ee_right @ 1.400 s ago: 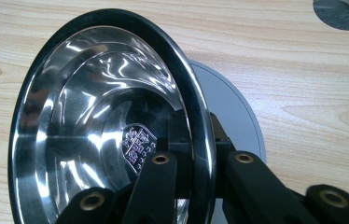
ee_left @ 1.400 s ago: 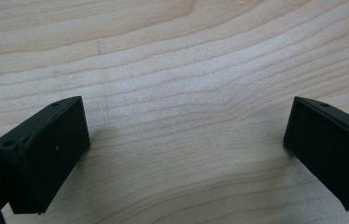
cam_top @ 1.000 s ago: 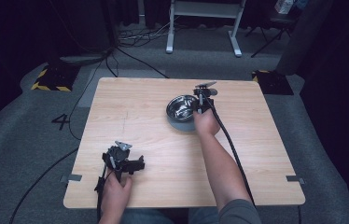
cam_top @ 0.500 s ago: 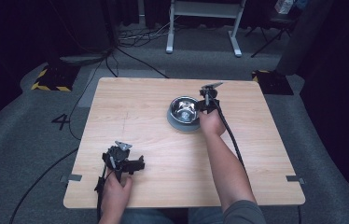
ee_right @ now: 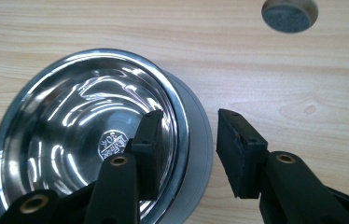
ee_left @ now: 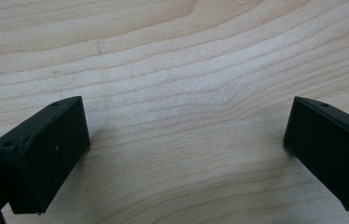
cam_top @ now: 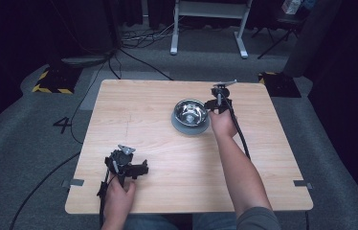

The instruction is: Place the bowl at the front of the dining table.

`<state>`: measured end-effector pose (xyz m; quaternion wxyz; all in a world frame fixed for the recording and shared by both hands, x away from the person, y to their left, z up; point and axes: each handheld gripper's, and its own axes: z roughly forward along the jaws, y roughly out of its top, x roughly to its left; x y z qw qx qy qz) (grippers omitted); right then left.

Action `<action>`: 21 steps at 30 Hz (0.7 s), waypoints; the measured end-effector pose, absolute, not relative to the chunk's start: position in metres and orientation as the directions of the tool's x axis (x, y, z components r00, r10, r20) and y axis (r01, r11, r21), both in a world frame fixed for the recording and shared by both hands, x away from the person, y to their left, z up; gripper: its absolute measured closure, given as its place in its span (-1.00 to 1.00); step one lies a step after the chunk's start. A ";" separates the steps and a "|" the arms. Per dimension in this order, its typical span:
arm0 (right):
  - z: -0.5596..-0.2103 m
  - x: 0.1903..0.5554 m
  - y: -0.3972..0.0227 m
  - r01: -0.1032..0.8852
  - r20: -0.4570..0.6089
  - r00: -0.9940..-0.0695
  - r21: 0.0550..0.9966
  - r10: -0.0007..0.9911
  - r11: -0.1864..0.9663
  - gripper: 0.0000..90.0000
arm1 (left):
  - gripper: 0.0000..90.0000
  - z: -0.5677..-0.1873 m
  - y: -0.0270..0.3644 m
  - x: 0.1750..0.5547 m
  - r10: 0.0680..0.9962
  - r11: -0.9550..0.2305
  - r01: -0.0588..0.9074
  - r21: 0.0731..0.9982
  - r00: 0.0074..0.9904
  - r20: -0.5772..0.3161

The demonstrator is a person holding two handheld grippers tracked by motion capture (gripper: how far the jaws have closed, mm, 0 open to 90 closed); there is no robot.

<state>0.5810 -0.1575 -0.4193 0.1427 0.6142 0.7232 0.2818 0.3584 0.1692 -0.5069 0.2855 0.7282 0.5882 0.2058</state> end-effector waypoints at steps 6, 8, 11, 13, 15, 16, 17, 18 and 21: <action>-0.401 0.571 -0.160 0.767 0.091 -0.262 0.623 0.961 0.150 0.32 | -0.99 -0.507 0.169 0.358 0.974 -0.144 0.739 0.658 0.223 -0.037; -0.398 0.569 -0.161 0.762 0.086 -0.271 0.627 0.959 0.159 0.31 | -0.99 -0.507 0.169 0.358 0.974 -0.144 0.739 0.658 0.223 -0.037; -0.389 0.561 -0.163 0.749 0.074 -0.314 0.633 0.947 0.199 0.28 | -0.99 -0.507 0.169 0.358 0.974 -0.145 0.739 0.658 0.223 -0.036; -0.384 0.556 -0.165 0.736 0.068 -0.334 0.643 0.940 0.215 0.28 | -0.99 -0.507 0.169 0.358 0.974 -0.145 0.739 0.658 0.223 -0.036; -0.378 0.551 -0.166 0.727 0.065 -0.347 0.649 0.935 0.225 0.28 | -0.99 -0.507 0.169 0.358 0.974 -0.145 0.739 0.658 0.223 -0.036; -0.375 0.548 -0.167 0.720 0.062 -0.357 0.654 0.932 0.232 0.27 | -0.99 -0.507 0.169 0.358 0.974 -0.145 0.739 0.658 0.223 -0.036; -0.372 0.545 -0.168 0.713 0.062 -0.365 0.660 0.929 0.236 0.26 | -0.99 -0.507 0.169 0.358 0.974 -0.145 0.739 0.658 0.223 -0.036; -0.369 0.543 -0.169 0.706 0.060 -0.373 0.665 0.926 0.242 0.25 | -0.99 -0.507 0.169 0.358 0.974 -0.144 0.739 0.658 0.223 -0.037; -0.361 0.534 -0.174 0.692 0.066 -0.397 0.676 0.916 0.251 0.25 | -0.99 -0.507 0.169 0.358 0.974 -0.144 0.739 0.658 0.223 -0.037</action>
